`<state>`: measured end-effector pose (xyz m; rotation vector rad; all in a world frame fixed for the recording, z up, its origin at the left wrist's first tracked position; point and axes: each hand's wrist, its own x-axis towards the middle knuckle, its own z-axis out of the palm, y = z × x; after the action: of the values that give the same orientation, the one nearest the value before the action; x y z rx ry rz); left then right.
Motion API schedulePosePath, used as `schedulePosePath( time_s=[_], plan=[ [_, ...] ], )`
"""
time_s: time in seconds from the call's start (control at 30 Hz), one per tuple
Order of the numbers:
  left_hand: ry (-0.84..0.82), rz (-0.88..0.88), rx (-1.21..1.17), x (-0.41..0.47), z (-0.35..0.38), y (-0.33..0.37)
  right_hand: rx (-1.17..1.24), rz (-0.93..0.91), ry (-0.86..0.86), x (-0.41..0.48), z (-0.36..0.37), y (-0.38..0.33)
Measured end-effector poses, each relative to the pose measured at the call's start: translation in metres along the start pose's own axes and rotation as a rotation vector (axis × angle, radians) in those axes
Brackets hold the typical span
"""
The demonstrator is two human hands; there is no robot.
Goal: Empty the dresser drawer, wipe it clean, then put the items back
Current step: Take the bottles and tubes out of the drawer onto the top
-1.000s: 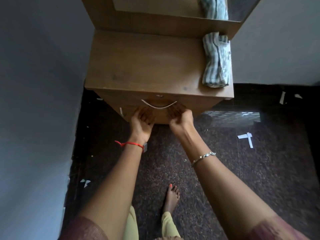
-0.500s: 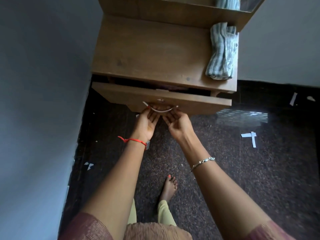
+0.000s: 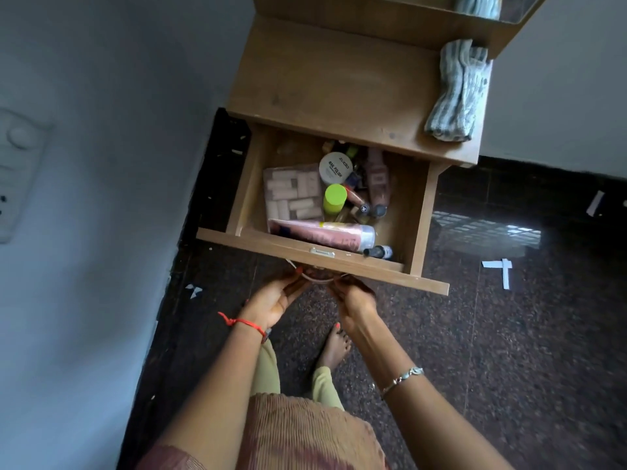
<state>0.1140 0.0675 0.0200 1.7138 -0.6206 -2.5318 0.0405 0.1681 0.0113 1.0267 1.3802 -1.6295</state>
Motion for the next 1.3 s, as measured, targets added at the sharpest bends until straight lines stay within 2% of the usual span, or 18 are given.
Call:
schedulePosePath(
  time_s=[0.37,0.4,0.47,0.53,0.6,0.67,0.77,0.87,0.97,1.03,1.17,1.3],
  plan=[
    [-0.038,-0.083,0.124,-0.022,-0.034,-0.013,-0.058,0.059,-0.001,-0.021,-0.031,0.032],
    [-0.039,-0.102,0.245,-0.020,-0.036,-0.011,-0.156,0.058,-0.001,-0.022,-0.034,0.031],
    [-0.086,-0.187,0.709,-0.019,-0.036,-0.003,-0.471,0.044,-0.048,-0.031,-0.041,0.026],
    [-0.210,-0.316,1.238,-0.023,-0.027,0.009,-0.704,0.026,-0.197,-0.049,-0.045,0.014],
    [-0.402,-0.436,1.609,-0.032,-0.010,0.022,-0.800,-0.008,-0.335,-0.070,-0.041,-0.005],
    [-0.550,-0.488,1.705,-0.046,0.007,0.036,-0.811,-0.065,-0.432,-0.087,-0.029,-0.024],
    [-0.645,-0.389,1.493,-0.068,0.026,0.065,-0.781,-0.233,-0.429,-0.101,-0.002,-0.047],
    [-0.505,-0.063,1.237,-0.074,0.038,0.101,-0.817,-0.466,-0.331,-0.091,0.036,-0.061],
    [-0.080,0.236,1.054,-0.045,0.041,0.122,-0.963,-0.595,-0.247,-0.072,0.069,-0.060],
    [0.156,0.357,1.053,-0.017,0.040,0.126,-1.131,-0.635,-0.221,-0.065,0.083,-0.053],
    [0.256,0.350,1.312,0.008,0.044,0.122,-1.318,-0.598,-0.124,-0.050,0.099,-0.030],
    [0.301,0.344,1.429,0.016,0.047,0.118,-1.448,-0.598,-0.046,-0.037,0.117,-0.010]
  ],
)
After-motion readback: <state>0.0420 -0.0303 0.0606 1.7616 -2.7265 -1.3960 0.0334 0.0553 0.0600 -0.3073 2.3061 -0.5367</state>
